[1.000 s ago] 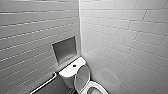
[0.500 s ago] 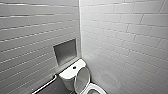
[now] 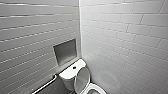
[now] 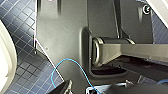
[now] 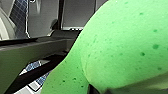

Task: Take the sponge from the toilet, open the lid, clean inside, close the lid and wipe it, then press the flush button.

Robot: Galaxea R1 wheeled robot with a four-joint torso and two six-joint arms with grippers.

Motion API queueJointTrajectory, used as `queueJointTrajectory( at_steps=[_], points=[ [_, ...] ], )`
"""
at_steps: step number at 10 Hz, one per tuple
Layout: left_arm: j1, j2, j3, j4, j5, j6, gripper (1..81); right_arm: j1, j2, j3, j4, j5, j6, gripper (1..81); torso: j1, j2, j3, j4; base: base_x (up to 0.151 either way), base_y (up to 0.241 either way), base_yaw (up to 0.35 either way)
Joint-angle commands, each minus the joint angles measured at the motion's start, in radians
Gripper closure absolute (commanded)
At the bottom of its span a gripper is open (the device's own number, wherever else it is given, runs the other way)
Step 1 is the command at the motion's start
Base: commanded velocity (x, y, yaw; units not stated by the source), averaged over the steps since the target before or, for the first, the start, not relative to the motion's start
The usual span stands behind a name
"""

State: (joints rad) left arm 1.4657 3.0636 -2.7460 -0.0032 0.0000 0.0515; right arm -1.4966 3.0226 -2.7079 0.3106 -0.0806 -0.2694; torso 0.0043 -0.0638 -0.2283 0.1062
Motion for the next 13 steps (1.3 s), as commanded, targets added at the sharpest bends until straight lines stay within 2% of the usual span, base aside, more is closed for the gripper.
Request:
queueJointTrajectory(
  at_steps=[1, 3, 7, 13],
  points=[
    [-0.032, 0.0, -0.001, 0.003, 0.064, 0.005, 1.0, 0.025, 0.005, 0.002, 0.011, -0.079, -0.005, 81.1, 0.0, 0.0, 0.0, 0.0, 0.0, 0.0, 0.0],
    [-0.032, -0.002, -0.001, 0.003, 0.064, 0.005, 1.0, 0.023, 0.009, 0.002, 0.011, -0.079, -0.005, 81.1, 0.0, 0.0, 0.0, 0.0, 0.0, 0.0, 0.0],
    [-0.032, -0.003, -0.001, 0.002, 0.064, 0.005, 1.0, 0.02, 0.015, -0.002, 0.013, -0.073, -0.004, 81.1, -0.002, 0.0, 0.0, 0.0, 0.084, 0.0, 0.0],
    [-0.026, -0.006, 0.008, 0.0, 0.078, 0.007, 1.0, 0.011, 0.006, 0.002, 0.019, -0.071, -0.001, 81.1, -0.002, 0.001, 0.0, 0.0, 0.0, 0.0, 0.0]
  ],
)
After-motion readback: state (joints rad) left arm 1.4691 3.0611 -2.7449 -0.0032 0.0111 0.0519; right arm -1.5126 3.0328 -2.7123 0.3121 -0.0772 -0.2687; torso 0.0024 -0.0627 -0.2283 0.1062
